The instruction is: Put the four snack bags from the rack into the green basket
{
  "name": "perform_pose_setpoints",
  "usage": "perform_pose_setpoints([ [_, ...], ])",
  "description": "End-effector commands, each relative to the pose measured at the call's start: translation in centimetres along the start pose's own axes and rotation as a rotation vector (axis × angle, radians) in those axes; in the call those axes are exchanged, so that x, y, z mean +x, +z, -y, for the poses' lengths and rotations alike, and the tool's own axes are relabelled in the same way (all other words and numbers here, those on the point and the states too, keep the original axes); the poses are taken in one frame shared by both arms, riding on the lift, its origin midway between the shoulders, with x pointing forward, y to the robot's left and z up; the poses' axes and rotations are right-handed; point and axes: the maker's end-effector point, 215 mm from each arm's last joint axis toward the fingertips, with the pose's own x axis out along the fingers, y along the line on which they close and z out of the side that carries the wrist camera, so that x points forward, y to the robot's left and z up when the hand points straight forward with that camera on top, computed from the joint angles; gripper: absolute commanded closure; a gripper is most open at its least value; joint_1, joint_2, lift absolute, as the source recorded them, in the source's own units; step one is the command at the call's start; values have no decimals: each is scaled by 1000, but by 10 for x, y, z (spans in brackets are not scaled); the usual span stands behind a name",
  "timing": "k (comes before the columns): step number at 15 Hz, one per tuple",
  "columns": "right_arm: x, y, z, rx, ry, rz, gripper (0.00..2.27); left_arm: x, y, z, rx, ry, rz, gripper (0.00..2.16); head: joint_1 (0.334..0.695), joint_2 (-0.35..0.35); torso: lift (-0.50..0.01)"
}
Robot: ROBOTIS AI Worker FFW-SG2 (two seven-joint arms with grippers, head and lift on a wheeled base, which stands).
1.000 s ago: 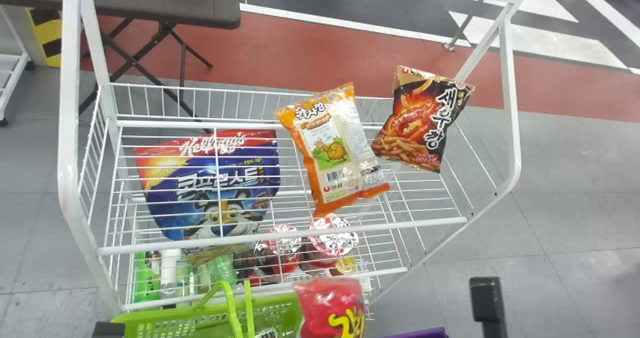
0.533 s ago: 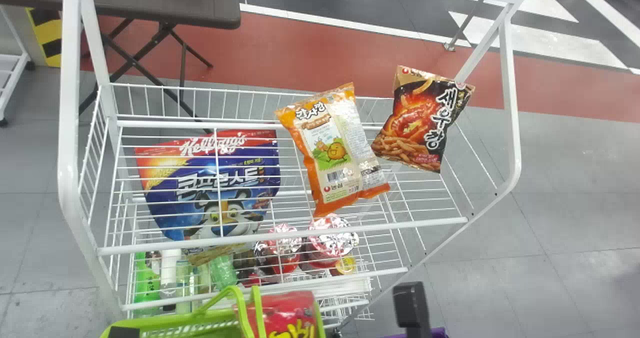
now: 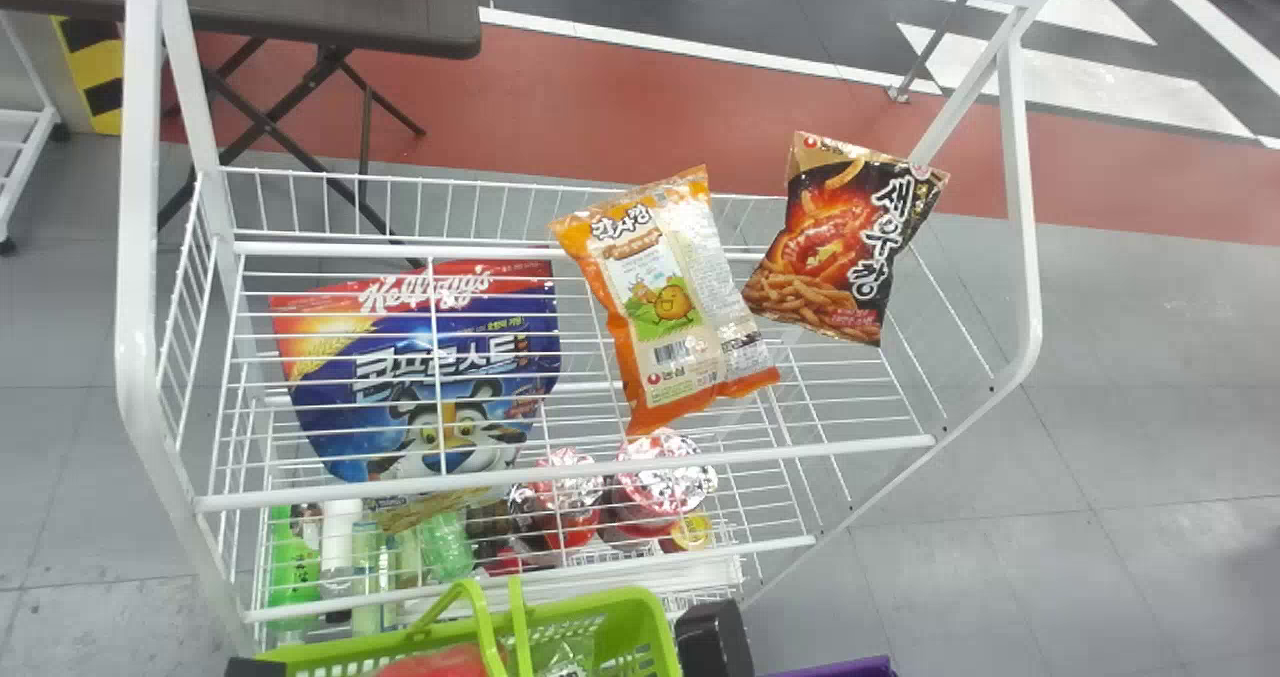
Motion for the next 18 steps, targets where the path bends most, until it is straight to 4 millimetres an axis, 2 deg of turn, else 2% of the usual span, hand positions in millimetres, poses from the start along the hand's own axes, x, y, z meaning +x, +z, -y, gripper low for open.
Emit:
perform_pose_setpoints([
  [1, -1, -2, 6, 4, -6, -7, 1271, 1, 1, 0, 2, -1, 0, 2132, 695, -350, -6],
  [2, -5, 0, 11, 4, -17, 1, 340, 0, 1, -1, 2, 0, -1, 2132, 695, -350, -6],
  [3, -9, 2, 15, 4, -25, 7, -2, 0, 1, -1, 2, 0, -1, 2132, 695, -350, -6],
  [7, -26, 15, 32, -1, -59, 45, 76, 0, 0, -1, 0, 0, -1, 2132, 695, -350, -6],
  [10, -46, 36, 48, -30, -110, 107, 90, 0, 1, -1, 2, 1, -1, 2132, 695, -350, -6],
  [14, -102, 106, 61, -98, -186, 329, 100, 1, 0, -1, 6, 6, -6, 2132, 695, -350, -6],
  [18, -156, 205, 87, -298, -411, 606, 100, 1, 0, 0, 8, 7, -6, 2132, 695, -350, -6],
])
